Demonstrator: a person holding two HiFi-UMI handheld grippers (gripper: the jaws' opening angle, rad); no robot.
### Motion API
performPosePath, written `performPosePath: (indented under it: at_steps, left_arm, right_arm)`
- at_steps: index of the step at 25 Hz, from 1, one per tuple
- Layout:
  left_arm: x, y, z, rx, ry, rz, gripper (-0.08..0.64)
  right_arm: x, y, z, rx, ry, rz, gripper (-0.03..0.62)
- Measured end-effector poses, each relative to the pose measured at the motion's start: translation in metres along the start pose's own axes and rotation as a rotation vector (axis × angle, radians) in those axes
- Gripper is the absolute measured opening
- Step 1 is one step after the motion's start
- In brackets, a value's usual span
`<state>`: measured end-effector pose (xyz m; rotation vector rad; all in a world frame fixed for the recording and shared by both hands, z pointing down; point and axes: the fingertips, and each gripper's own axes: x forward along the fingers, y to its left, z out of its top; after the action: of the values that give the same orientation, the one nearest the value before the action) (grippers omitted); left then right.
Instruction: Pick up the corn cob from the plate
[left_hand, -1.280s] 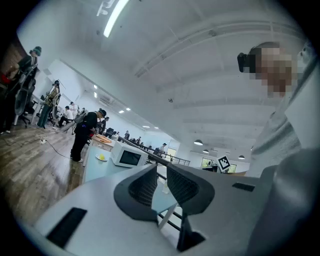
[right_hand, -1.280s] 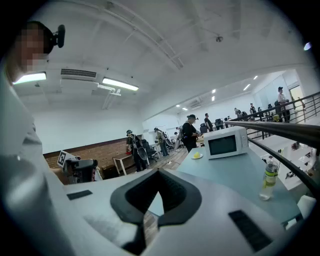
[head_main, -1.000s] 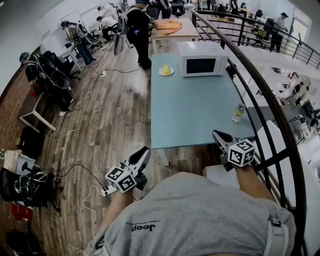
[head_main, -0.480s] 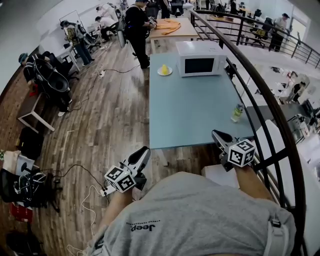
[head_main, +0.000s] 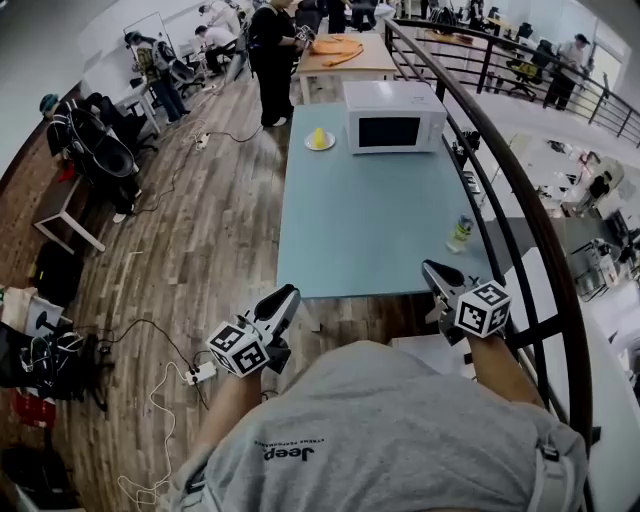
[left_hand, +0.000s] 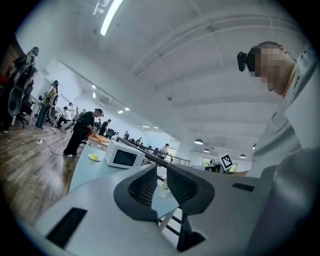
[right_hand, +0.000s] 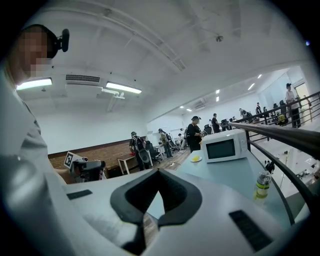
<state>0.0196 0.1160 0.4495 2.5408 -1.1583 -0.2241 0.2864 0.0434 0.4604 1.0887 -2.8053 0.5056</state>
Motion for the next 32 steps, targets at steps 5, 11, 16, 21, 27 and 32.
performPosePath:
  at_steps: [5, 11, 16, 21, 27, 32]
  left_arm:
    - [0.030, -0.011, -0.002, 0.010, 0.008, 0.011, 0.075]
    - [0.029, 0.030, -0.004, -0.011, 0.003, 0.048, 0.075]
    - [0.033, 0.108, 0.003, -0.033, -0.010, 0.037, 0.075]
    - [0.041, 0.209, 0.040, -0.032, -0.015, -0.014, 0.075]
    - [0.058, 0.313, 0.092, -0.006, 0.027, -0.079, 0.075]
    - [0.079, 0.371, 0.109, -0.017, 0.051, -0.100, 0.075]
  right_arm:
    - [0.007, -0.025, 0.001, -0.014, 0.022, 0.047, 0.009]
    - [0.061, -0.029, -0.005, -0.018, 0.045, 0.099, 0.009]
    - [0.137, -0.028, -0.001, -0.028, 0.055, 0.103, 0.009]
    - [0.229, -0.024, 0.025, -0.032, 0.021, 0.058, 0.009]
    - [0.332, -0.025, 0.060, -0.026, 0.007, -0.005, 0.009]
    - [0.381, -0.040, 0.072, -0.019, 0.035, -0.053, 0.009]
